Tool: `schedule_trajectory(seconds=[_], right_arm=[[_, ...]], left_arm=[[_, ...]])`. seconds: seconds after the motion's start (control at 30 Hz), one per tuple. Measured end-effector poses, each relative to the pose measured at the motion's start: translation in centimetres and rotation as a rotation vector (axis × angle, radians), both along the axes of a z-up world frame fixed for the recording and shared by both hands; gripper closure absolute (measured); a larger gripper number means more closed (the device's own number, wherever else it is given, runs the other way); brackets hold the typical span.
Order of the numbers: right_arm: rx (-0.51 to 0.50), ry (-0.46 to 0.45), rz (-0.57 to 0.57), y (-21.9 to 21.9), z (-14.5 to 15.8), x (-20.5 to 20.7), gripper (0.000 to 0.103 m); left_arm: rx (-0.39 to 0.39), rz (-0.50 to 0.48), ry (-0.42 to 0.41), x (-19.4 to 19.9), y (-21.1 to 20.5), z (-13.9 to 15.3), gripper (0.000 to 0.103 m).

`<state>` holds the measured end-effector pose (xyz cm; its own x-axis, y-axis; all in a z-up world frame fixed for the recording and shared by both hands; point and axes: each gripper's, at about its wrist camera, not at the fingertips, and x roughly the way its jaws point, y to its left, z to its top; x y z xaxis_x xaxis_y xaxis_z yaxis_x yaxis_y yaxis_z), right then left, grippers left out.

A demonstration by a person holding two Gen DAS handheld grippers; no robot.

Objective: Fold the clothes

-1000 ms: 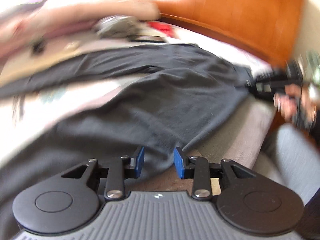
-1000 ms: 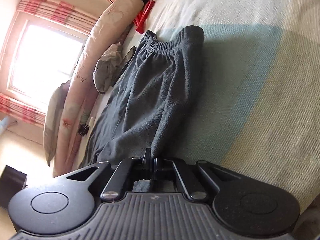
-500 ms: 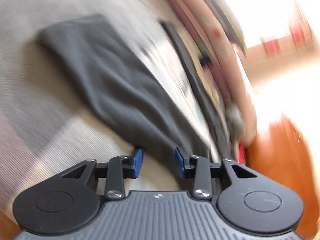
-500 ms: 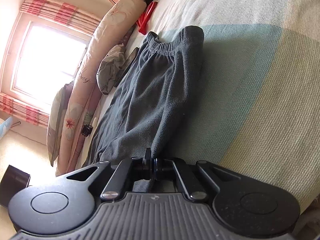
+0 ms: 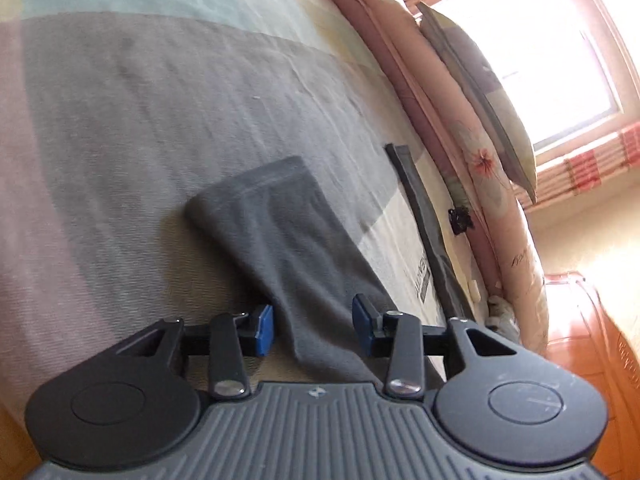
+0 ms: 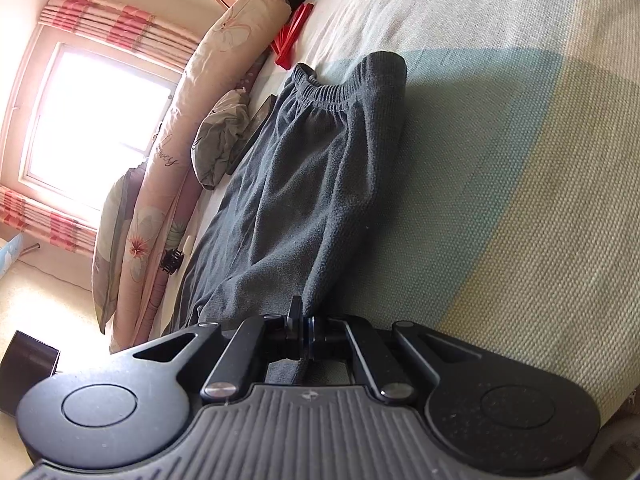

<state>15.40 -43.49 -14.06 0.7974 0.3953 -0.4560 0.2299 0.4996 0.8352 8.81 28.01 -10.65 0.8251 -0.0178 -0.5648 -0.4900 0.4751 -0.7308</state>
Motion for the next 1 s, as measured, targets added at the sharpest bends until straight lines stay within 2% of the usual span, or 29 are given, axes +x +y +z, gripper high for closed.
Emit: schedule_trajectory(seconds=[0.03, 0.07, 0.1, 0.23, 0.43, 0.8, 0.93, 1.0], right_arm=[[-0.001, 0.006, 0.002, 0.0, 0.1, 0.1, 0.103], [0.0, 0.014, 0.007, 0.0, 0.1, 0.2, 0.103], [0.001, 0.023, 0.013, -0.1, 0.2, 0.3, 0.103], [-0.002, 0.048, 0.033, -0.4, 0.8, 0.6, 0.1], [-0.036, 0.01, 0.057, -0.5, 2.9, 0.3, 0.1], [-0.096, 0.057, 0.068, -0.9, 3.7, -1.2, 0.1], [-0.053, 0.087, 0.059, -1.7, 2.4, -1.3, 0.093], [-0.006, 0.084, 0.043, -2.1, 1.8, -1.7, 0.089]], left_arm=[[0.038, -0.003, 0.023, 0.3, -0.2, 0.2, 0.083], [0.073, -0.004, 0.046, 0.4, -0.4, 0.5, 0.102], [0.095, 0.0, 0.056, 0.4, -0.4, 0.7, 0.103], [0.132, 0.017, 0.001, -1.3, 0.5, 2.9, 0.103], [0.157, 0.004, -0.018, -2.9, 1.3, 5.8, 0.103], [0.165, 0.04, 0.006, -5.4, 1.9, 5.4, 0.103], [0.109, 0.046, 0.019, -5.4, 2.7, 3.9, 0.103], [0.106, 0.046, 0.032, -5.3, 2.7, 3.3, 0.103]])
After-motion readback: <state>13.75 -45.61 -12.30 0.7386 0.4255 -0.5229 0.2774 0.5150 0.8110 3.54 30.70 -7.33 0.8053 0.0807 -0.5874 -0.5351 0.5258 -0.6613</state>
